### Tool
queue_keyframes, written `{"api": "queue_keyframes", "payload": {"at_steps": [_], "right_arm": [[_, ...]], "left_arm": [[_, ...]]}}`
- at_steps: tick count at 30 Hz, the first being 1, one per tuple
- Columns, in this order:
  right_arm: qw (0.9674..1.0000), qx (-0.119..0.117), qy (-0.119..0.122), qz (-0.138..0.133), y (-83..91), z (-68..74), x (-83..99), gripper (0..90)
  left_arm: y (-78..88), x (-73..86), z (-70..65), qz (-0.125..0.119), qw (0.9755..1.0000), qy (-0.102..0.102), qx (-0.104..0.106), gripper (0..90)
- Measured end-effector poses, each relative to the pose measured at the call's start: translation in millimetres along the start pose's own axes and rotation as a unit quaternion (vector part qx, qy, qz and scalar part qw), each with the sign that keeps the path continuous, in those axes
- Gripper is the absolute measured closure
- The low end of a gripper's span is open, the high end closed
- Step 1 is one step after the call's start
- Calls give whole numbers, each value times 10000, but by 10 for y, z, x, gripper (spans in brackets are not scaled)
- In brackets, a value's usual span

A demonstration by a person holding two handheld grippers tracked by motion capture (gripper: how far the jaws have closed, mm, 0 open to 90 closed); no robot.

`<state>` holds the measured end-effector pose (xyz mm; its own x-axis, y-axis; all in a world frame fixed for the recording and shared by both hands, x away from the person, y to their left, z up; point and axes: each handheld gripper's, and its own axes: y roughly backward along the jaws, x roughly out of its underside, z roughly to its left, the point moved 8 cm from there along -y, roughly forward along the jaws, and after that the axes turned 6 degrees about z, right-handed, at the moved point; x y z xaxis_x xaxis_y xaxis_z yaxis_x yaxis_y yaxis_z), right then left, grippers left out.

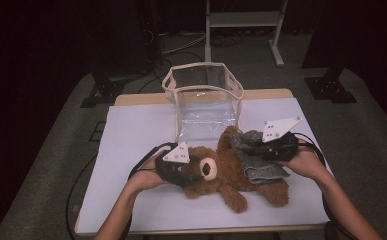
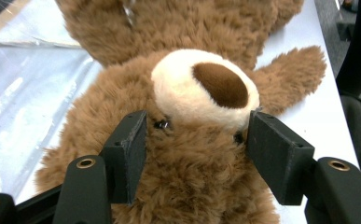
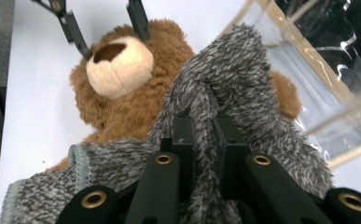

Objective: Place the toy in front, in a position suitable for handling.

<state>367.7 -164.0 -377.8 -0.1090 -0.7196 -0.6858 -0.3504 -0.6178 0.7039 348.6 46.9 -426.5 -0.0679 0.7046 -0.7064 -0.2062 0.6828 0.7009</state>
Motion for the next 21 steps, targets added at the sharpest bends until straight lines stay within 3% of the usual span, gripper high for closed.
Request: {"api": "queue_keyframes", "payload": {"at_steps": [5, 7, 9, 10, 13, 14, 16, 18, 21], "right_arm": [[9995, -263, -34, 142, -127, 77, 103, 804], [9984, -545, -23, 120, -236, 198, 114, 804], [9980, -616, 9, 116, -257, 239, 115, 804], [9972, -742, 67, 92, -253, 303, 111, 804], [9975, -687, 118, 71, -193, 289, 102, 804], [9985, -544, 55, 19, -110, 199, 93, 804], [9989, -471, 34, 4, -87, 156, 91, 804], [9995, -307, -121, 26, -53, 2, 115, 804], [9987, -423, -257, 72, -143, -16, 188, 804]], "left_arm": [[84, -116, 90, -36, 10000, -28, -40, 381], [77, -165, 85, -61, 10000, -1, 40, 381], [61, -170, 74, -35, 10000, -21, 82, 382], [5, -146, 25, 86, 9997, -62, 239, 382], [-31, -116, -14, 103, 9993, -74, 357, 395], [-39, -103, -30, 95, 9992, -106, 382, 398], [-42, -92, -57, 107, 9989, -114, 433, 399], [-38, -87, -80, 157, 9988, -165, 433, 396], [-15, -94, -59, 139, 9990, -164, 384, 384]]}}
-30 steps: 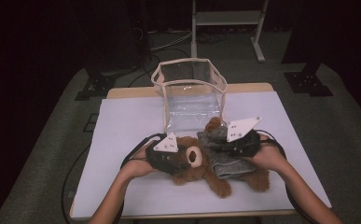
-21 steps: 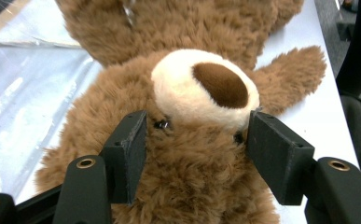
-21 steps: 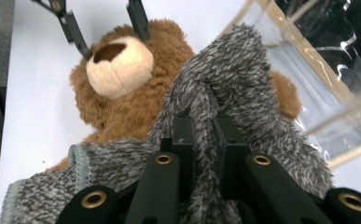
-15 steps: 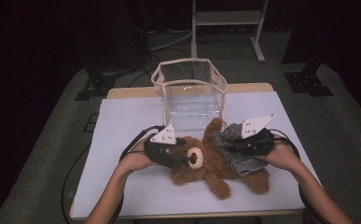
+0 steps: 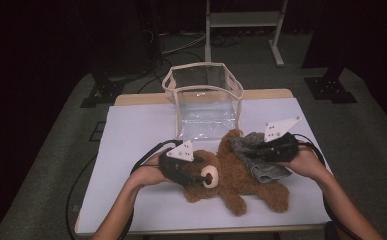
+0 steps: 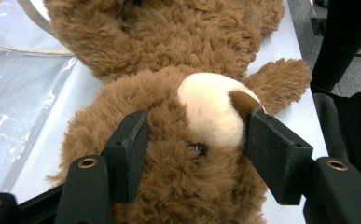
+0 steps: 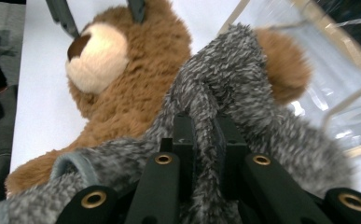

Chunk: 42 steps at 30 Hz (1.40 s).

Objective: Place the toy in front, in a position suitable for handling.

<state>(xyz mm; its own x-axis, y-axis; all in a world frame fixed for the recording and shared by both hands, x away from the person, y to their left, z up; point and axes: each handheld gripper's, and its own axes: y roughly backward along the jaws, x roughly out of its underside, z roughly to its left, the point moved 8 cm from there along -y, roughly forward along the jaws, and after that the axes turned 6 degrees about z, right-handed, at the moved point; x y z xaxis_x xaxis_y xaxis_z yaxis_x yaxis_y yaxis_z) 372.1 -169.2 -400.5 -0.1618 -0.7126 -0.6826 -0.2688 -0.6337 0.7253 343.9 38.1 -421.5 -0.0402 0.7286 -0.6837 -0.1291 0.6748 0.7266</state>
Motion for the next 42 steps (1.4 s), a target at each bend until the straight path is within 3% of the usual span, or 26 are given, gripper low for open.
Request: {"api": "queue_keyframes", "payload": {"at_steps": [5, 7, 10, 14, 18, 19, 21, 23, 27, 29, 31, 32, 38, 42], "right_arm": [[9999, -128, 11, -66, -93, 135, 45, 806], [9997, -201, 88, -87, -60, 270, 81, 807], [9995, -233, 186, -62, -31, 378, 116, 807], [9993, -219, 294, -57, -9, 439, 116, 806], [9994, -97, 291, -173, 99, 349, 42, 806], [9995, -16, 200, -263, 138, 223, -5, 805], [9995, 0, 150, -292, 137, 165, -24, 805], [9998, -69, 131, -154, 30, 98, -45, 805], [9995, -299, 107, -73, -91, 166, -23, 804], [9991, -387, 152, -58, -114, 271, 23, 806], [9991, -396, 156, -63, -110, 306, 43, 807], [9991, -402, 158, -57, -96, 379, 89, 807], [9986, -481, 153, -184, -71, 503, 164, 808], [9982, -520, 131, -250, -55, 530, 194, 808]], "left_arm": [[74, -12, 103, -18, 9996, 121, -241, 322], [126, -31, 153, -84, 9991, 231, -350, 305], [156, -65, 168, -172, 9990, 297, -284, 306], [1, -11, 92, 161, 9995, 220, -140, 325], [-33, 5, 61, 94, 9997, 213, -47, 358], [-29, 8, 42, 111, 9998, 156, -16, 363], [-25, 6, 29, 118, 9998, 132, -19, 365], [-25, 5, 21, 100, 9998, 152, -18, 365], [-5, 23, 30, 62, 9998, 166, -21, 347], [-2, 34, 90, 40, 9994, 279, -188, 210], [-3, 40, 108, 31, 9992, 368, -174, 179], [-3, 46, 100, -10, 9991, 417, -65, 169], [-93, 45, 46, -41, 9978, 604, 265, 141], [-177, 56, 45, -71, 9945, 841, 619, 133]]}}
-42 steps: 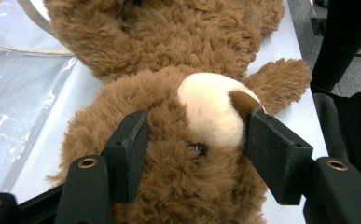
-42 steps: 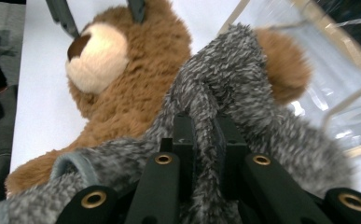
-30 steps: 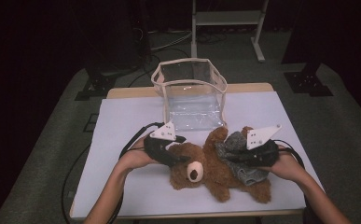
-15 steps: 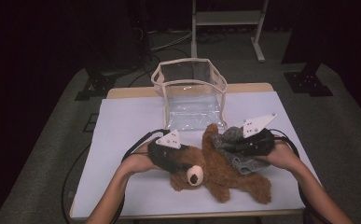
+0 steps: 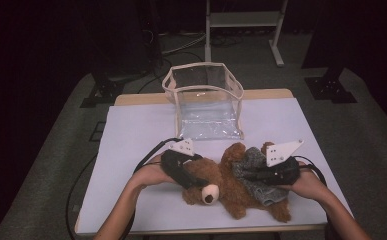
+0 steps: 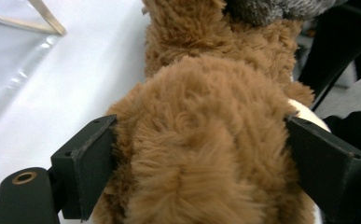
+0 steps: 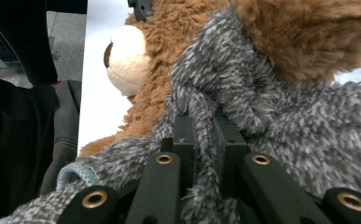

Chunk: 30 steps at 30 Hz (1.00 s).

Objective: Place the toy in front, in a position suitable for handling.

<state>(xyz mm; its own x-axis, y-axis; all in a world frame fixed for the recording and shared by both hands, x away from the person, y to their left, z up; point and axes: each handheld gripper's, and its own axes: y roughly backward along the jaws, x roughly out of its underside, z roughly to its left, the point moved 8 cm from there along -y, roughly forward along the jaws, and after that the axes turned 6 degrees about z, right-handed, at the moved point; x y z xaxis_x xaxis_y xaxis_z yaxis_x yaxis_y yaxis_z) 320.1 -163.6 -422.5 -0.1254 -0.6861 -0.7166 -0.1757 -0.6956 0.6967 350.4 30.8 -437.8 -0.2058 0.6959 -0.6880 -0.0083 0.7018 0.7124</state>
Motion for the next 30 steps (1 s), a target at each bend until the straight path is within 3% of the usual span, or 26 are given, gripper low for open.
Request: {"api": "queue_keyframes", "payload": {"at_steps": [1, 3, 4, 5, 7, 10, 13, 17, 22, 27, 29, 30], "right_arm": [[10000, -8, -13, -15, 1, -1, 2, 807], [10000, -22, -48, -32, -1, -10, 4, 807], [10000, -32, -61, -31, -1, -21, 8, 806], [9999, -44, -151, -71, 7, -46, 10, 805], [9997, 3, -196, -134, 24, -74, 5, 805], [9995, 116, -246, -185, 55, -110, -17, 800], [9994, 232, -210, -172, 90, -139, -43, 800], [9994, 271, -160, -144, 115, -163, -77, 800], [9996, 245, -65, -141, 73, -172, -175, 800], [9998, 85, 156, 20, -114, -79, -255, 803], [9998, 13, 208, 48, -200, -23, -254, 805], [9996, -72, 260, 81, -274, 42, -266, 805]], "left_arm": [[-23, 7, -8, 8, 9999, 71, 124, 160], [-60, 11, -26, 10, 9996, 202, 196, 308], [-72, 2, -31, 29, 9997, 216, 95, 390], [-54, -17, -41, 70, 9999, 103, -44, 490], [-10, -57, -30, 98, 9996, -22, -246, 531], [74, -130, 46, 198, 9983, -279, -477, 543], [118, -237, 63, 194, 9975, -356, -575, 551], [227, -382, 134, 275, 9940, -598, -879, 565], [346, -442, 206, 392, 9907, -747, -1069, 563], [361, -276, 156, 467, 9910, -783, -980, 503], [337, -163, 140, 478, 9928, -670, -872, 417], [289, -88, 137, 493, 9941, -527, -806, 325]]}}
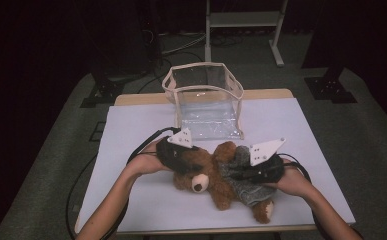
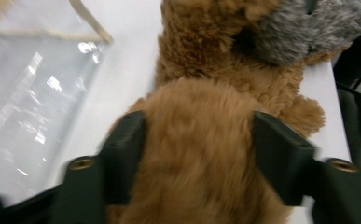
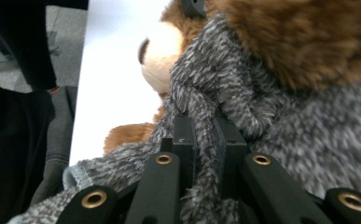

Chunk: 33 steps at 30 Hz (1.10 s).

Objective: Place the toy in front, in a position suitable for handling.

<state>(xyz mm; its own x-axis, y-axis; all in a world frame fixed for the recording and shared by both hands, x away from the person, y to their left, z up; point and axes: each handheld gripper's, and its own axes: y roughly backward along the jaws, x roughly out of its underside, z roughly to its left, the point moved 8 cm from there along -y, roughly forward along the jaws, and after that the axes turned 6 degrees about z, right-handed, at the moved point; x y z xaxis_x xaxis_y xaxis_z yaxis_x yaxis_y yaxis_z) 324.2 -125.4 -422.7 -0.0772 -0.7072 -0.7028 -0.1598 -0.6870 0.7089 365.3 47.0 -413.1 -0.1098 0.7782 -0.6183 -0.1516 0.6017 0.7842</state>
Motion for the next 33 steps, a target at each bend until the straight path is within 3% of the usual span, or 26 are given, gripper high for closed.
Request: {"api": "queue_keyframes", "payload": {"at_steps": [3, 7, 9, 10, 11, 15, 18, 20, 26, 30, 32, 33], "right_arm": [[9998, -48, 154, 103, -64, 52, -40, 805], [9998, -32, 182, 103, 6, 42, -70, 807], [9997, 176, 158, -6, 167, -68, -107, 806], [9997, 176, 158, -6, 167, -68, -107, 806], [9993, 343, 63, -121, 284, -194, -131, 806], [9988, 479, -106, -91, 339, -369, -126, 805], [9992, 396, -80, 21, 235, -374, -107, 805], [9997, 208, -82, 52, 155, -303, -82, 805], [9999, 108, 24, 131, 42, -145, -24, 812], [9998, 67, 98, 145, 51, -72, -1, 812], [9998, 66, 110, 131, 51, -54, 2, 812], [9999, 76, 98, 99, 55, -54, 9, 811]], "left_arm": [[-69, 67, -57, -113, 9999, -25, -46, 389], [-51, 125, -112, -260, 9995, -135, -86, 467], [-32, 165, -151, -334, 9992, -176, -131, 482], [-32, 165, -151, -334, 9992, -176, -131, 482], [-23, 167, -181, -322, 9990, -256, -183, 482], [-5, 173, -241, -266, 9987, -349, -260, 482], [16, 187, -273, -265, 9985, -399, -269, 479], [38, 207, -292, -281, 9985, -402, -243, 464], [44, 94, -225, -209, 9996, -147, -156, 216], [-78, 36, -180, -11, 10000, -28, 19, 157], [-157, 46, -149, 30, 9997, 114, 206, 149], [-205, 59, -138, -4, 9989, 242, 408, 171]]}}
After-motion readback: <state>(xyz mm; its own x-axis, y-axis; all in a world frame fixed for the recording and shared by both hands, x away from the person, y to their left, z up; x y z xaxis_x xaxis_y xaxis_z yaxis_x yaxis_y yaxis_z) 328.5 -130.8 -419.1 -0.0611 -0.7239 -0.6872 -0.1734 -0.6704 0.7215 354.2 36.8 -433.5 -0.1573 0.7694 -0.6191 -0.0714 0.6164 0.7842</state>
